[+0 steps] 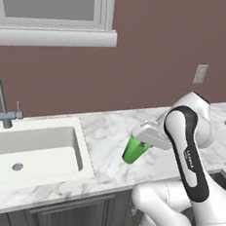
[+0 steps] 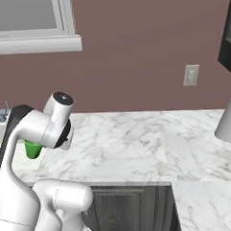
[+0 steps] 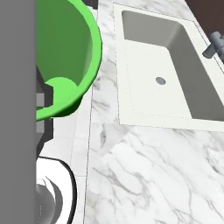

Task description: Pick the cup and bowl from the counter and place them on the counter next to the sink.

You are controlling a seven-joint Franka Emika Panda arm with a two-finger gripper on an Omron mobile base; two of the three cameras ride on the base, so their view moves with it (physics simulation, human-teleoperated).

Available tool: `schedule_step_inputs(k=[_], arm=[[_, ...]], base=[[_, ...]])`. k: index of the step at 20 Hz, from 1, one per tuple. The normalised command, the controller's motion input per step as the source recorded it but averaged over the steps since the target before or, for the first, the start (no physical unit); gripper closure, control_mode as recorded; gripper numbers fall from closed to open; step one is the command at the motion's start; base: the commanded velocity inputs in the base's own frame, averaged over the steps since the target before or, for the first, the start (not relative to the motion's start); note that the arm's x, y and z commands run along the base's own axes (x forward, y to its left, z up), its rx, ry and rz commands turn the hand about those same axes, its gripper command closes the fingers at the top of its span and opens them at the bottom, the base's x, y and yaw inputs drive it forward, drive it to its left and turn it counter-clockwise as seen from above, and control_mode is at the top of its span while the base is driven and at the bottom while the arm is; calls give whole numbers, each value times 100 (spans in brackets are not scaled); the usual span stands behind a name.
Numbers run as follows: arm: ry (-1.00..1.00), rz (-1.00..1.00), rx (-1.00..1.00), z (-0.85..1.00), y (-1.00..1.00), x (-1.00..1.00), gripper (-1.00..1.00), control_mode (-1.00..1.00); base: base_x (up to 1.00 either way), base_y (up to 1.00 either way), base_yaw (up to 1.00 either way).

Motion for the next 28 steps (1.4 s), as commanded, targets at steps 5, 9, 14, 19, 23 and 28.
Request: schedule_step_inputs(k=[5, 9, 14, 19, 23, 28], arm=[[0, 0, 0, 0, 0, 0, 100, -100], [0, 0, -4, -3, -6, 12, 100, -100], [3, 0, -9, -5, -2, 31, 100, -100], [4, 0, -8, -3, 0, 46, 100, -100], [8, 0, -3, -12, 0, 46, 100, -100], [4, 0, 0, -8, 1, 14, 100, -100]], base=[[0, 0, 0], [0, 0, 0], [0, 0, 0], [0, 0, 0], [0, 0, 0], [0, 0, 0]])
